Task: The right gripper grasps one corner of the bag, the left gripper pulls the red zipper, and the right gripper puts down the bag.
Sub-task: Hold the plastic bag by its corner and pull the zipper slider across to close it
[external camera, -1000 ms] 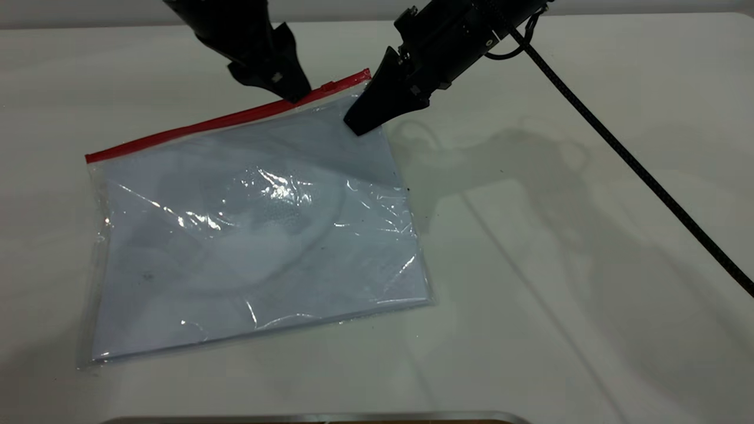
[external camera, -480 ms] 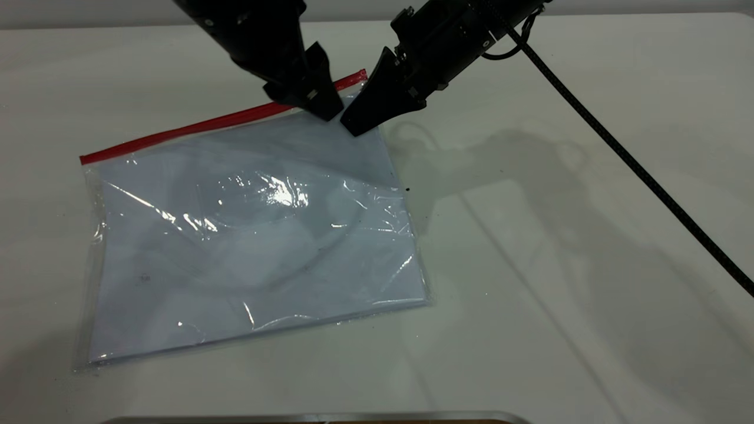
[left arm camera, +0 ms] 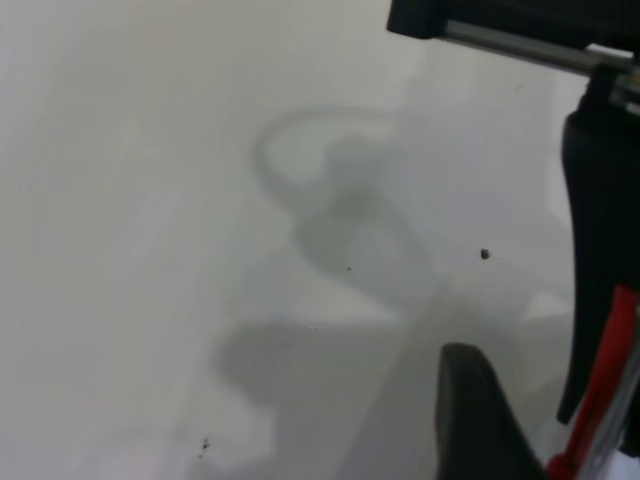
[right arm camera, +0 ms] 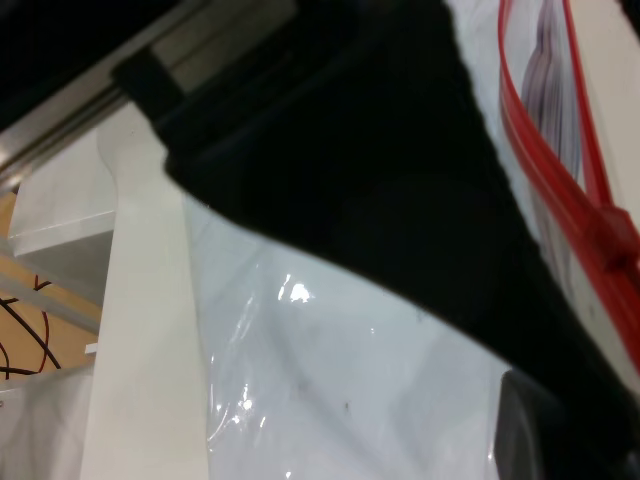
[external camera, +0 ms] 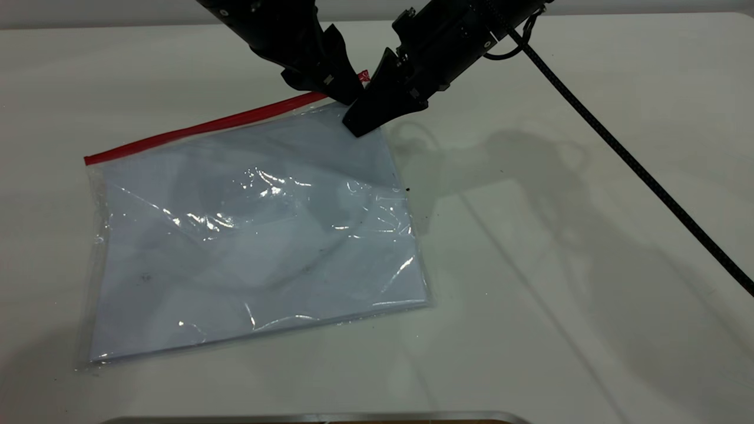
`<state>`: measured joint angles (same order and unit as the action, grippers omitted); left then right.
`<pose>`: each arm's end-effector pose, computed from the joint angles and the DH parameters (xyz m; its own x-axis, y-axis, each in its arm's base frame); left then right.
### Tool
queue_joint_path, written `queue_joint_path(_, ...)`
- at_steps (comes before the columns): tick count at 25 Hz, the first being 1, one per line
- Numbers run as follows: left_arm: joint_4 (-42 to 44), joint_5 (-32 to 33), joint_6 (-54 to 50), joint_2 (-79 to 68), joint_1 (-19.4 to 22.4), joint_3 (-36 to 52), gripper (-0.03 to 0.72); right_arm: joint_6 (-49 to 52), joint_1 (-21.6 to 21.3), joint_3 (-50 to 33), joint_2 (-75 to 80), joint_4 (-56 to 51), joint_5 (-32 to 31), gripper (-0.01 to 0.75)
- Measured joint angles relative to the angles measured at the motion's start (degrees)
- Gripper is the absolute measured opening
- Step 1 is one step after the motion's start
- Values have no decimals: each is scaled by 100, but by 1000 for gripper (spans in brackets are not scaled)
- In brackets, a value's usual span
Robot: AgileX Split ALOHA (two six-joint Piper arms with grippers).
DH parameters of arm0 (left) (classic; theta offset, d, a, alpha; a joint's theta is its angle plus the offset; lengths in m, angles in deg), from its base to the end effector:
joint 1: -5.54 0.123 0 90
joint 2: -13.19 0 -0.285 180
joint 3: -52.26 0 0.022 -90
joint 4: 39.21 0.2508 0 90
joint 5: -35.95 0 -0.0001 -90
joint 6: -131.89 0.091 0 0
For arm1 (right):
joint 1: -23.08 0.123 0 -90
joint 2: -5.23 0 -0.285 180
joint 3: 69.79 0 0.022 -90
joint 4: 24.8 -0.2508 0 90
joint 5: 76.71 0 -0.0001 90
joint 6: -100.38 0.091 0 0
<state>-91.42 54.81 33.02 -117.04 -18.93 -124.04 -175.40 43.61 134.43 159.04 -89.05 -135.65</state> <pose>0.3812 -0.1991 0.1097 -0.3792 0.7111 -0.5921 0.8394 0.5336 0.1033 0.4226 0.2333 0.0499 -0.2911 -0.6205 -0.7282 -0.9491 0.0916 0.3014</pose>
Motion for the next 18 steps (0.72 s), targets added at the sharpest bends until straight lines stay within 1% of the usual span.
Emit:
queue_joint_path(4, -18, 60, 12, 0, 0, 0, 296, 0, 0, 0, 0, 0, 5, 36)
queue_joint_path(6, -23, 79, 7, 0, 0, 0, 264, 0, 0, 0, 0, -5, 5, 36)
queue_joint_path(8, -23, 86, 12, 0, 0, 0, 251, 0, 0, 0, 0, -5, 10, 37)
queue_joint_path(18, -6, 86, 18, 0, 0, 0, 244, 0, 0, 0, 0, -5, 10, 37)
